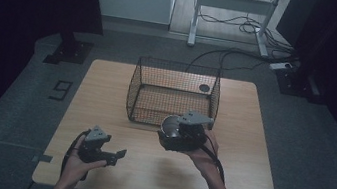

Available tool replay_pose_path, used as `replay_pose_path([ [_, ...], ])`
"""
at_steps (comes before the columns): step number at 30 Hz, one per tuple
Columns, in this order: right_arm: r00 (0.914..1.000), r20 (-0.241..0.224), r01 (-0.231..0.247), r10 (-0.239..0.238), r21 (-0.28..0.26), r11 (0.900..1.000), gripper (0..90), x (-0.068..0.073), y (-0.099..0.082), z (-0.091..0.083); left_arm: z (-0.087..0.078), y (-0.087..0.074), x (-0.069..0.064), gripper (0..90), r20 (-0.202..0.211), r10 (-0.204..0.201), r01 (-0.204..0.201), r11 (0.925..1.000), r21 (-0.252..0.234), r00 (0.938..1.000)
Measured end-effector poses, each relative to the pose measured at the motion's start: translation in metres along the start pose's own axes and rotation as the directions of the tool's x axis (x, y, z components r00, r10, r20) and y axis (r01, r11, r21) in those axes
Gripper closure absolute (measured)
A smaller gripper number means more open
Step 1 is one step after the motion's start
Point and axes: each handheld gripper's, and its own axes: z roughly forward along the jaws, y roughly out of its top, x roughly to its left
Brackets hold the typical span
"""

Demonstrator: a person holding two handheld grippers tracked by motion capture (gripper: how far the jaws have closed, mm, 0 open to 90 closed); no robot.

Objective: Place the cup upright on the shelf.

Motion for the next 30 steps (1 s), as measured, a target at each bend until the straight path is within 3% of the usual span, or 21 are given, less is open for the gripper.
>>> replay_pose_path([
  [6,0.9997,-0.021,-0.009,0.009,-0.007,0.9999,13.3,-0.003,0.008,0.0,-0.001,0.0,0.001,15.4,0.001,-0.003,0.003,1.0,-0.004,1.0],
  [19,0.9999,-0.013,-0.01,0.01,-0.014,0.9999,13.3,-0.01,0.027,0.003,-0.003,0.0,0.002,15.4,0.0,-0.007,0.007,0.9999,-0.01,1.0],
  [30,0.9993,0.025,-0.027,0.027,-0.003,0.9996,13.3,-0.024,0.035,0.01,-0.004,0.0,0.003,15.4,-0.002,-0.01,0.01,0.9999,-0.01,0.9999],
])
